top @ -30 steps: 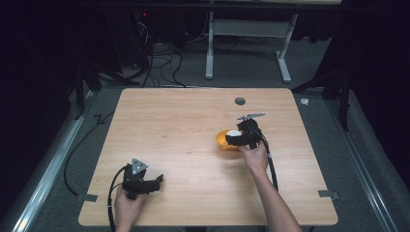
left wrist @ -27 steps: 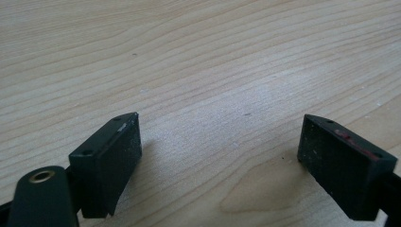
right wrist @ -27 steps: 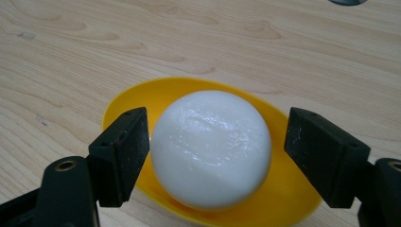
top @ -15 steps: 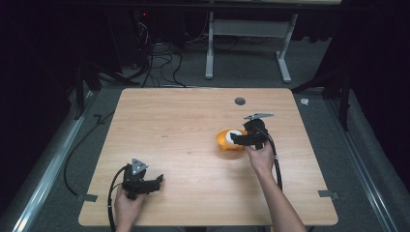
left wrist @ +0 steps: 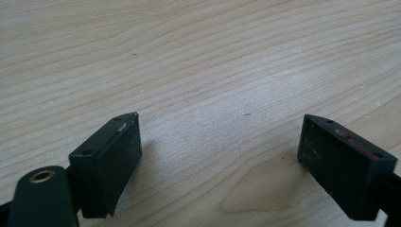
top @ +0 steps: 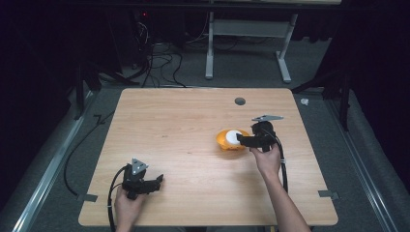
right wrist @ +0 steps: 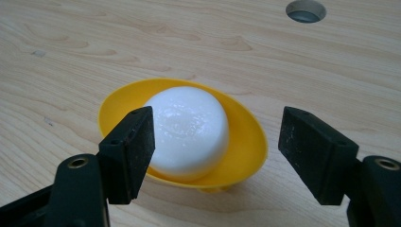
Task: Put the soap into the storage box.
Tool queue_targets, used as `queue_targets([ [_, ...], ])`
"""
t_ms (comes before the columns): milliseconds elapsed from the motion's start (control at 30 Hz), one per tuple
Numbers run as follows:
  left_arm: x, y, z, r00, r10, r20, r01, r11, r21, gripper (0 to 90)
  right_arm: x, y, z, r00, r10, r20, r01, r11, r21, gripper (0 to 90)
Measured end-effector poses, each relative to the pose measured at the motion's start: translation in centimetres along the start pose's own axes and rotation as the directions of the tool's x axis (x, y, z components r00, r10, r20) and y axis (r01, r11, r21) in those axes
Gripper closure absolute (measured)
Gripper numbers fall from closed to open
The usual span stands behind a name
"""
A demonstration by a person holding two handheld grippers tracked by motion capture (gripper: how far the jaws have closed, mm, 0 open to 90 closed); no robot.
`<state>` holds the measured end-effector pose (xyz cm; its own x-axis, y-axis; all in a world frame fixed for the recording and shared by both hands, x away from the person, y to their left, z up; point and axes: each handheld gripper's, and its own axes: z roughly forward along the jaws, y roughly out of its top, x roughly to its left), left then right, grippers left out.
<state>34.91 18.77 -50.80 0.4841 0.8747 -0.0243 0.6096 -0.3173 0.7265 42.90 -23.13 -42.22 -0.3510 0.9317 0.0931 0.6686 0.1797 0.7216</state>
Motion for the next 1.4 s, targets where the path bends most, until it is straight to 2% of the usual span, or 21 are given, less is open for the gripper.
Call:
queue_targets([
  [700, 0.0, 0.0, 0.0, 1.0000, 0.000, 0.000, 0.000, 1.0000, 0.000, 14.8, -1.6, -1.7, -2.1, 0.9993, 0.035, 0.015, -0.035, 0.999, -0.031, 28.8],
  [1000, 0.0, 0.0, 0.0, 1.0000, 0.000, 0.000, 0.000, 1.0000, -0.001, 14.8, -1.9, -2.0, -3.3, 0.9995, 0.025, 0.020, -0.024, 0.999, -0.049, 28.9],
  [1400, 0.0, 0.0, 0.0, 1.0000, 0.000, 0.000, 0.000, 1.0000, 0.000, 14.7, -2.3, -2.9, -4.6, 0.9991, 0.038, 0.021, -0.036, 0.997, -0.069, 29.2],
])
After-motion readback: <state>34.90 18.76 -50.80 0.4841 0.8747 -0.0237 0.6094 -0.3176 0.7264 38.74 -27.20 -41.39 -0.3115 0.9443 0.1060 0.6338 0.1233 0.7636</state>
